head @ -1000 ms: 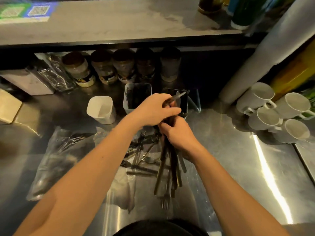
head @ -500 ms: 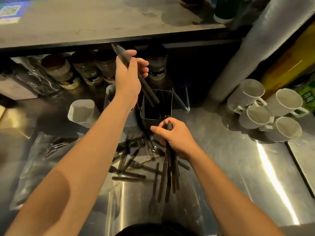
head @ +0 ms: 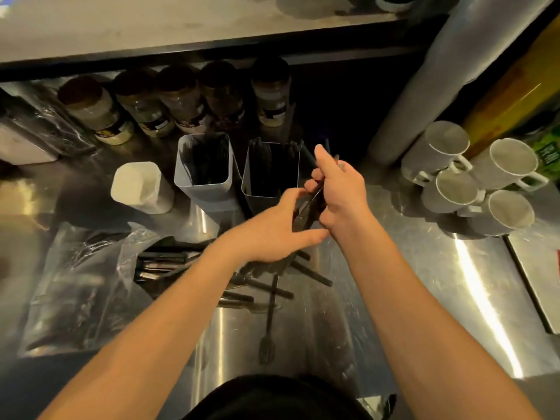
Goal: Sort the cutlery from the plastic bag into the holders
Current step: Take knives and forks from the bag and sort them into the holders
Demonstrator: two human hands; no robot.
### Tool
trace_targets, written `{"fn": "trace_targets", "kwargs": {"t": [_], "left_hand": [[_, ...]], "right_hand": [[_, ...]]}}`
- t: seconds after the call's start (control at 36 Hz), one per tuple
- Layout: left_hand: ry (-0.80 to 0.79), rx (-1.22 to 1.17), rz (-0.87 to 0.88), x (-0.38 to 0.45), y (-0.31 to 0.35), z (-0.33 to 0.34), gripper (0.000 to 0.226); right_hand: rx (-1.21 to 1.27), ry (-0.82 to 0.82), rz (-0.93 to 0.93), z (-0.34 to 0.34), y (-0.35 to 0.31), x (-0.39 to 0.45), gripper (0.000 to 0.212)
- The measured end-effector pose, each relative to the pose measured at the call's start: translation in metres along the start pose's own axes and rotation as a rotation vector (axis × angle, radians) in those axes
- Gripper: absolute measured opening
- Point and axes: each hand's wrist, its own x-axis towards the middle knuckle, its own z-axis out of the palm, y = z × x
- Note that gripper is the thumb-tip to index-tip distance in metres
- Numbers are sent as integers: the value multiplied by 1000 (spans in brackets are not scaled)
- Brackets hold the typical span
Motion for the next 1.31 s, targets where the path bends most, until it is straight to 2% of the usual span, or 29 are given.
{"fn": "trace_targets", "kwargs": {"t": [0.06,0.11,0.19,0.33,0.39,0.44,0.53,0.67,0.81,0.92,0.97,1.08,1.19,1.31], "left_hand": [[29,-46,-20,-5,-2,3,53],[56,-108,-14,-11,-2,4,34],[78,-232,5,-22,-5,0,28],[50,-415,3,-38,-19,-13,23],[34,-493,13,-44,-24,-17,16],[20,-557,14,-51,-27,-19,9],[-8,-633,30,-60,-31,-21,8],[-54,-761,32,-69,-40,-26,8],[-62,-866,-1,-73,-44,-28,9],[-53,-922,-10,-75,-46,-30,10],[-60,-935,-10,-76,-46,-30,12],[-21,-838,-23,-75,-44,-26,14],[159,-427,-51,-69,-41,-17,23],[311,-161,-23,-68,-39,-6,40]], "right_hand": [[5,6,20,4,0,-5,26],[1,12,30,7,0,-11,33],[69,-40,80,14,0,-21,44],[233,-265,164,26,-2,-42,53],[236,-297,167,31,-1,-51,60],[229,-306,168,35,1,-60,58],[218,-315,180,42,5,-68,53],[178,-309,173,50,13,-73,70],[151,-305,137,51,22,-72,58],[152,-269,133,55,24,-71,60],[113,-221,109,59,25,-70,55],[-47,-44,6,70,29,-66,39],[-111,40,-78,74,32,-63,36],[-147,71,-148,73,35,-60,30]]}}
